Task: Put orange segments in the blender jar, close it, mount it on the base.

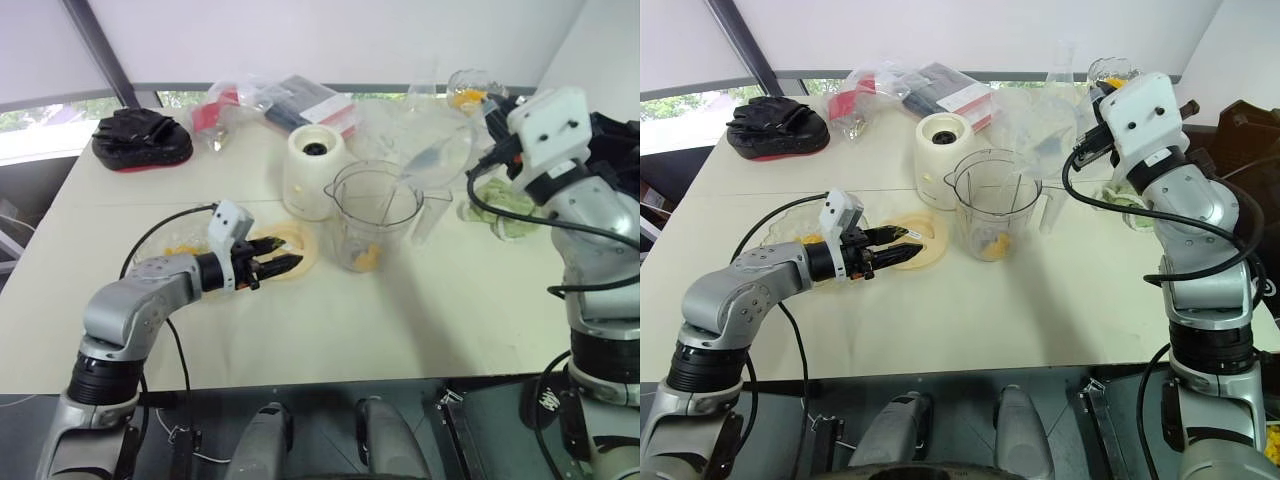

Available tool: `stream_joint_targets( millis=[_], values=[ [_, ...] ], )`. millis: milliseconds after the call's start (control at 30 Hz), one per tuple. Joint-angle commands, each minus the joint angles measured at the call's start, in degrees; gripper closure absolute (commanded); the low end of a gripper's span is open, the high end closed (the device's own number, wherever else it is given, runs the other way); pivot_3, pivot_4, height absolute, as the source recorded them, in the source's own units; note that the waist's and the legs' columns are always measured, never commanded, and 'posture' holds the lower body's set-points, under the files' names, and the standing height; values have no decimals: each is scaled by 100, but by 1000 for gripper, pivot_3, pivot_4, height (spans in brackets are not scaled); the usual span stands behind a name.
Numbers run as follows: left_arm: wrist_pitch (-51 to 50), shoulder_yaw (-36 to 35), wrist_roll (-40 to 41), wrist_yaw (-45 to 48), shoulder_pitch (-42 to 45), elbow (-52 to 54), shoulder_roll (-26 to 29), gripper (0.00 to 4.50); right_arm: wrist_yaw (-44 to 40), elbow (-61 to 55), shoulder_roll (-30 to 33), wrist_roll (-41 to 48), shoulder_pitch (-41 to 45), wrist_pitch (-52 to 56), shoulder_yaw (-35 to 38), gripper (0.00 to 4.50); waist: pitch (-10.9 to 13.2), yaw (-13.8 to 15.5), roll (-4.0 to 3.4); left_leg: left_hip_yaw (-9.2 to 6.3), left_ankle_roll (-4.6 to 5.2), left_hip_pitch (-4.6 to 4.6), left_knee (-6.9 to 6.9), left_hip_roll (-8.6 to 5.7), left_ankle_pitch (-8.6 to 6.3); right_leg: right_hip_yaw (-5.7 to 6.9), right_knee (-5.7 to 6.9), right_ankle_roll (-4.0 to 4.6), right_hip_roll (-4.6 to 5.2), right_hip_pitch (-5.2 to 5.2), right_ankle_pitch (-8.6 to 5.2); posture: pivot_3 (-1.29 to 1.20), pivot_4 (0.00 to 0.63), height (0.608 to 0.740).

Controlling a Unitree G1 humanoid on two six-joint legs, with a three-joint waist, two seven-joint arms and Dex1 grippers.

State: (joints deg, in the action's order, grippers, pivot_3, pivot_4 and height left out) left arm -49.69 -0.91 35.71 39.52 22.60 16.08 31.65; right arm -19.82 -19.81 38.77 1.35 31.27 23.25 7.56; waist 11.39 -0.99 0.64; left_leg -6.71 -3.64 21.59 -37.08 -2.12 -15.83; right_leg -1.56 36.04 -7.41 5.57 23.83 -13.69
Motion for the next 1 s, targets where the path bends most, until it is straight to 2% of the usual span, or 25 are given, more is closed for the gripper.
stream_joint_targets(
  millis=[33,333,700,1000],
  values=[
    [61,-96,70,-2,50,184,-13,1666,-31,-69,137,-161,129,-277,75,4472,0,0,0,0,0,0,0,0,0,0,0,0,0,0,0,0,150,740],
    [97,-100,27,-56,57,153,-83,1666,-57,31,26,-186,106,-274,181,4472,0,1,0,0,0,0,0,0,0,0,0,0,0,0,0,0,150,740],
    [78,-109,48,-55,74,148,-65,1666,499,-194,-887,1156,691,1677,1216,4472,0,-5,0,-1,0,-3,1,1,0,0,3,2,0,0,1,0,150,740],
    [57,-69,38,-7,180,79,-45,1666,1382,-251,-1558,2315,1241,3038,2271,4472,0,4,0,-1,0,3,3,1,0,0,2,1,0,6,1,0,150,740]
  ],
)
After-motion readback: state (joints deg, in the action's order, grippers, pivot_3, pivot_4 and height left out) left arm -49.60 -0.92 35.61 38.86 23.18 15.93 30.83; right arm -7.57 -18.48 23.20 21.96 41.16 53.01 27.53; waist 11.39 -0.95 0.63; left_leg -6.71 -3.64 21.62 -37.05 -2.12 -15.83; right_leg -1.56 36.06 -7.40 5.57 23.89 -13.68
